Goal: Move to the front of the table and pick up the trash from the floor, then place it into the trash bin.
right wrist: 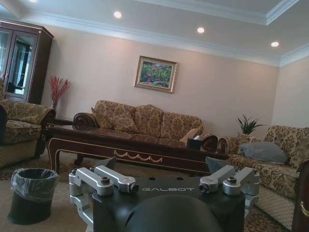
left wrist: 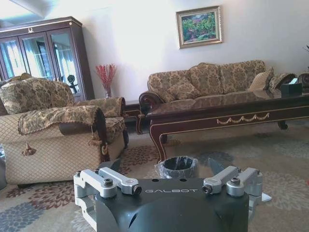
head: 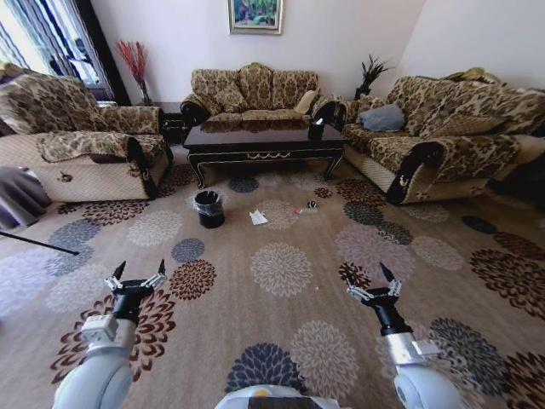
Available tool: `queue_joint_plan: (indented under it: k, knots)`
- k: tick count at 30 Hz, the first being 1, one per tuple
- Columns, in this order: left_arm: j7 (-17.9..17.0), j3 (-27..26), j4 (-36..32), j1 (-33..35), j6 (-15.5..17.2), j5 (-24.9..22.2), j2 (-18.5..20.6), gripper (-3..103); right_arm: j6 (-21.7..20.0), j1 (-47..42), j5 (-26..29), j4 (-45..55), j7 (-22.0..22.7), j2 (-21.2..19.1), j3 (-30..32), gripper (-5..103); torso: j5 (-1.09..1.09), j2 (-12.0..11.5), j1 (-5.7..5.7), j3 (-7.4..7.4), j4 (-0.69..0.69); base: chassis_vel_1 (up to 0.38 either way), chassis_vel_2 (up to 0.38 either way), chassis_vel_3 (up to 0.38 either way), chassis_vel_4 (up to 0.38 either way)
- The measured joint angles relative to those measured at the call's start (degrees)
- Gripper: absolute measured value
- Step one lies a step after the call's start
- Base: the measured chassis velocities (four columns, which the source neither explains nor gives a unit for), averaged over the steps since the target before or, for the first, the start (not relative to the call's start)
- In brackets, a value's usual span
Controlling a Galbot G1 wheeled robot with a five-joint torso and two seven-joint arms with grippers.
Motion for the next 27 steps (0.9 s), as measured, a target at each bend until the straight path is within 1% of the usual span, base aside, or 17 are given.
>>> queue_joint_plan:
  k: [7,12,19,23,27]
  knots:
    - [0.2,0.4,1.7,-0.8,0.0,-1.5,0.0,100,-0.1,-0.4,-0.2,-0.2,0.2,0.5,0.2,100,0.00,-1.5,-0.63,-0.84,0.00,0.000,0.000,0.000,0.000]
    - [0.0,0.4,2.6,-0.9,0.5,-3.1,0.8,100,0.2,-0.3,-0.1,-0.9,0.2,1.7,0.5,100,0.00,-2.9,-1.19,-1.73,-0.01,0.000,0.000,0.000,0.000]
    - [-0.2,-0.2,2.4,0.2,0.8,-3.3,0.7,100,0.4,0.5,0.0,-1.4,0.2,2.3,0.2,100,0.00,-4.2,-1.67,-2.57,0.00,0.000,0.000,0.000,0.000]
    - [-0.2,-0.7,2.0,1.3,0.7,-3.2,0.1,100,0.4,1.1,0.0,-1.8,0.1,2.2,-0.4,100,0.00,-5.5,-2.09,-3.39,0.00,0.000,0.000,0.000,0.000]
    - [-0.1,-0.8,1.7,1.7,0.7,-3.1,-0.3,100,0.4,1.2,-0.1,-2.0,0.1,2.2,-0.7,100,0.00,-6.3,-2.38,-3.91,0.00,0.000,0.000,0.000,0.000]
